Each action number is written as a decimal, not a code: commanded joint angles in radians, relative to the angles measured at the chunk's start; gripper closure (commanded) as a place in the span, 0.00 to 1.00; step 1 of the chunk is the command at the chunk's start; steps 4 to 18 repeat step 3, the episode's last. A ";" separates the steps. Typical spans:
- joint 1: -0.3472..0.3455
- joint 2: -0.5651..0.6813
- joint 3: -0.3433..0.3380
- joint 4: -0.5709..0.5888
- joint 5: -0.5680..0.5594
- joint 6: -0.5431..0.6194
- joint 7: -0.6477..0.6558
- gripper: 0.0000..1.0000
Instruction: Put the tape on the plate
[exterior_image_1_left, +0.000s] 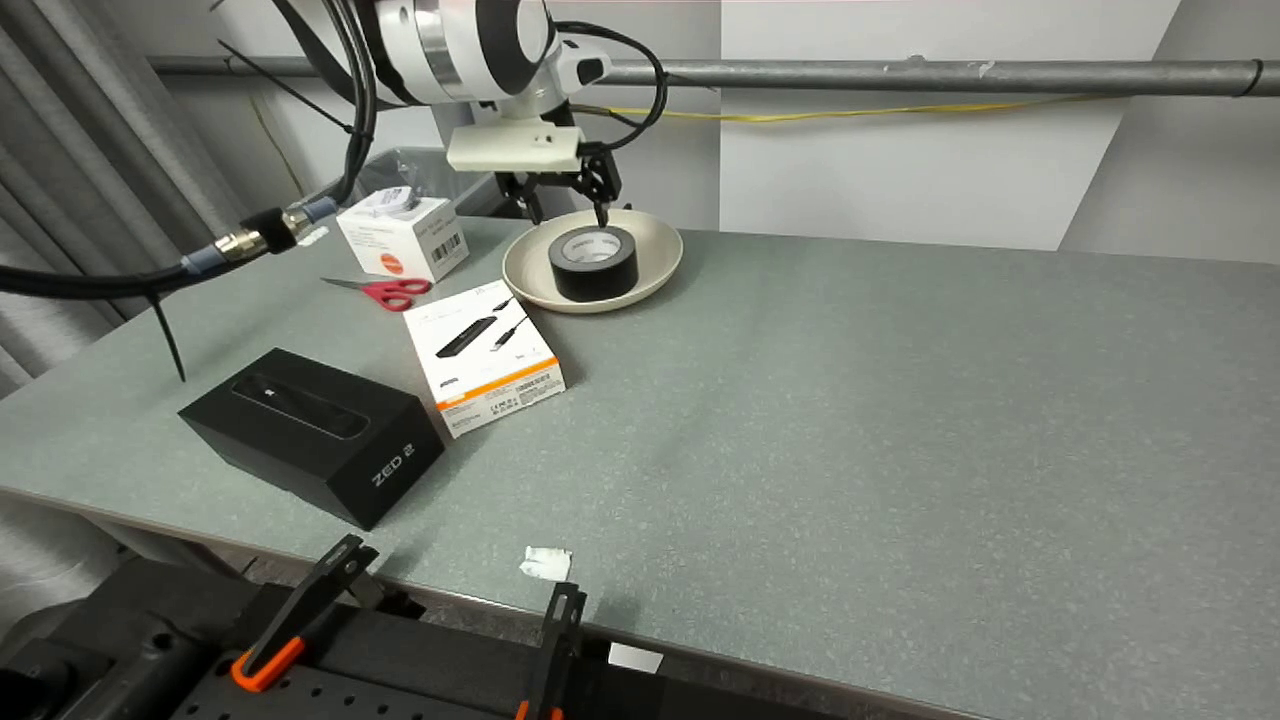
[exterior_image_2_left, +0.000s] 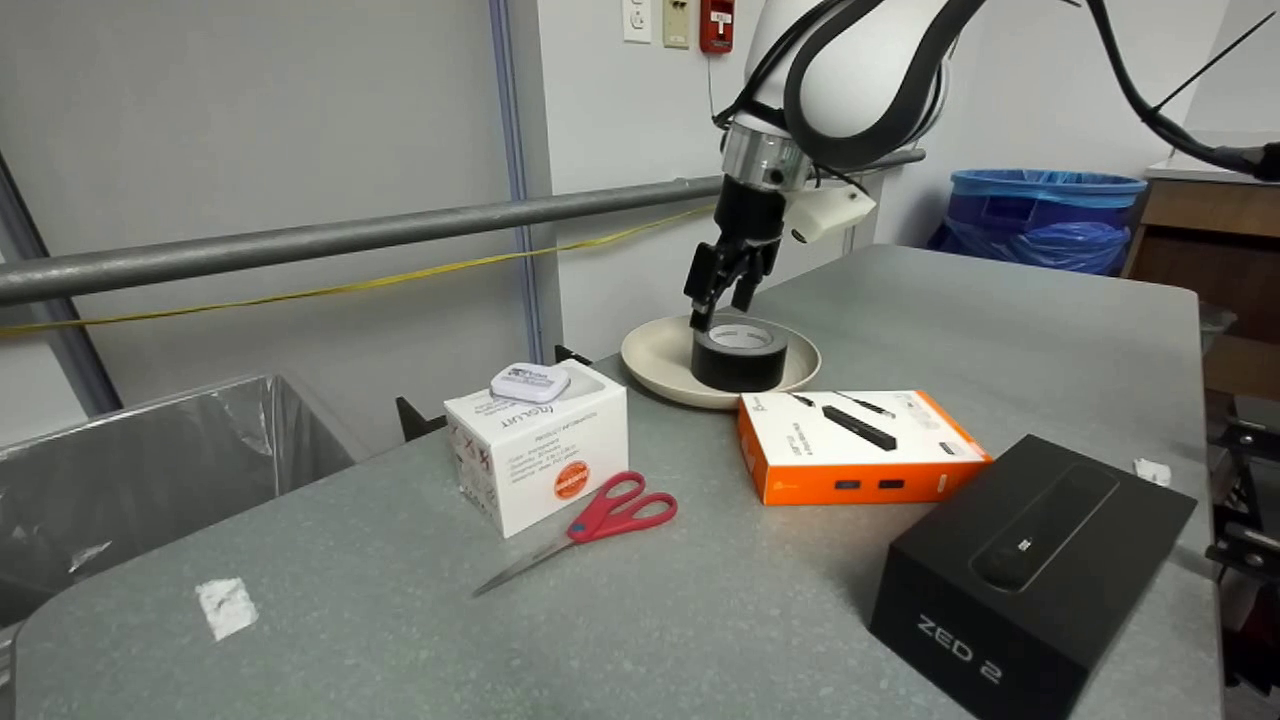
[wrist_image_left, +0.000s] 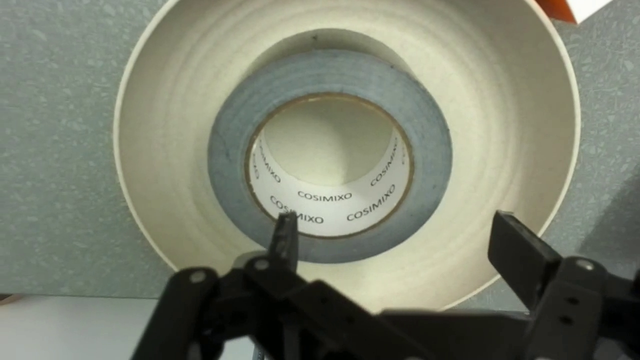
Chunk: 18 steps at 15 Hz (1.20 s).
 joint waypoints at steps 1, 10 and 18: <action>0.002 -0.001 -0.003 0.000 0.006 -0.003 -0.006 0.00; 0.002 -0.001 -0.003 -0.001 0.006 -0.003 -0.006 0.00; 0.002 -0.001 -0.003 -0.001 0.006 -0.003 -0.006 0.00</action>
